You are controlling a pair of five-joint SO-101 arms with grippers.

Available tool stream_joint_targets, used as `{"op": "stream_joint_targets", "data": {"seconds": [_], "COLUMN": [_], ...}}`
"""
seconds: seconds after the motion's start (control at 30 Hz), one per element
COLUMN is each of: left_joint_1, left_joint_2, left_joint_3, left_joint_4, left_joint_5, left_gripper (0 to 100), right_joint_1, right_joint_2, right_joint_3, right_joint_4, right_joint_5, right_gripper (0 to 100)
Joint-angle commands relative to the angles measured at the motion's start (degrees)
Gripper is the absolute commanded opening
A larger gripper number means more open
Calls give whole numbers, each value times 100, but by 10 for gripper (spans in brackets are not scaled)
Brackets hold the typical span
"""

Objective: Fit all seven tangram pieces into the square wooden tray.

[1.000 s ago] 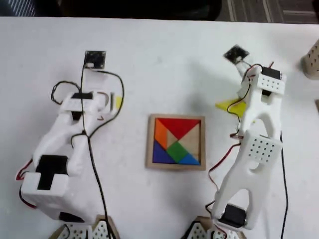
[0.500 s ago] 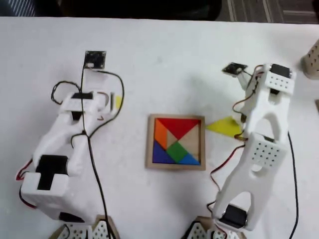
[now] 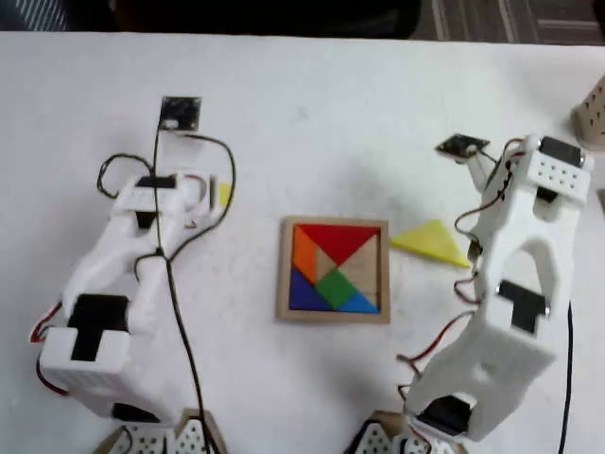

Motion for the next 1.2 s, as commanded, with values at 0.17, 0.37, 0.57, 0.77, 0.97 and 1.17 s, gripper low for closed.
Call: {"op": "stream_joint_targets", "data": {"seconds": [0.17,0.37,0.57,0.77,0.97,1.17], "left_joint_1": [-92,-92,-92,-92,-92,-92], "left_joint_2": [-22,-22,-22,-22,-22,-22], "left_joint_3": [-264,-264,-273,-273,-281,-281], "left_joint_4": [9,9,9,9,9,9], "left_joint_5": [53,53,53,53,53,53], "left_gripper": [286,286,286,286,286,286], "right_joint_1": [-374,-769,-1209,-1323,-1095,-1059], "right_joint_2": [-1042,-822,-734,-462,31,57], "right_joint_3": [1284,1442,1442,1521,1503,1503], "right_joint_4": [-1455,-1481,-1481,-1481,-2097,-2167], "right_joint_5": [360,1899,2207,2207,2198,2198], "right_gripper": [95,289,397,430,431,431]}}
